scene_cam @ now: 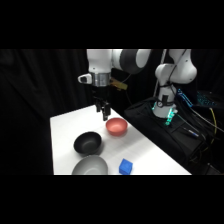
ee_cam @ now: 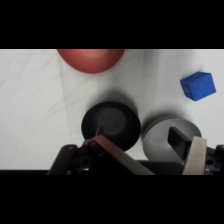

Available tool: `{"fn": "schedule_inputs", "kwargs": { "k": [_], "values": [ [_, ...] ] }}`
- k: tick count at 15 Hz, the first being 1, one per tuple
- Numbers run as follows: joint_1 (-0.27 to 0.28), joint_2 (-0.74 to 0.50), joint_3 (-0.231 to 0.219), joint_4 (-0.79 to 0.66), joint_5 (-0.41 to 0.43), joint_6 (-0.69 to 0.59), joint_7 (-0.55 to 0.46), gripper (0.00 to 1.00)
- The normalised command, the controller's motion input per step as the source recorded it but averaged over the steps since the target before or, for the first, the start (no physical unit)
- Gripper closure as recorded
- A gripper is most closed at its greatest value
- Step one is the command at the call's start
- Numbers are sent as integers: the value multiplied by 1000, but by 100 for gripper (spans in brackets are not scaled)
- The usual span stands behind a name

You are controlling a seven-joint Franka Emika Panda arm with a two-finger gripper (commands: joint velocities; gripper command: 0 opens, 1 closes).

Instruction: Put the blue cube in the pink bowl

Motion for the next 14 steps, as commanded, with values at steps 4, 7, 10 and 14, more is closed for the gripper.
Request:
{"fn": "schedule_inputs", "kwargs": {
  "k": [4, 7, 10, 14],
  "values": [
    [11, 78, 49, 96, 45, -7, -79, 0],
    [71, 121, 106, 203, 73, -40, -238, 0],
    [76, 168, 110, 281, 99, -58, -372, 0],
    [31, 216, 97, 294, 165, -40, -510, 0]
  ]
}}
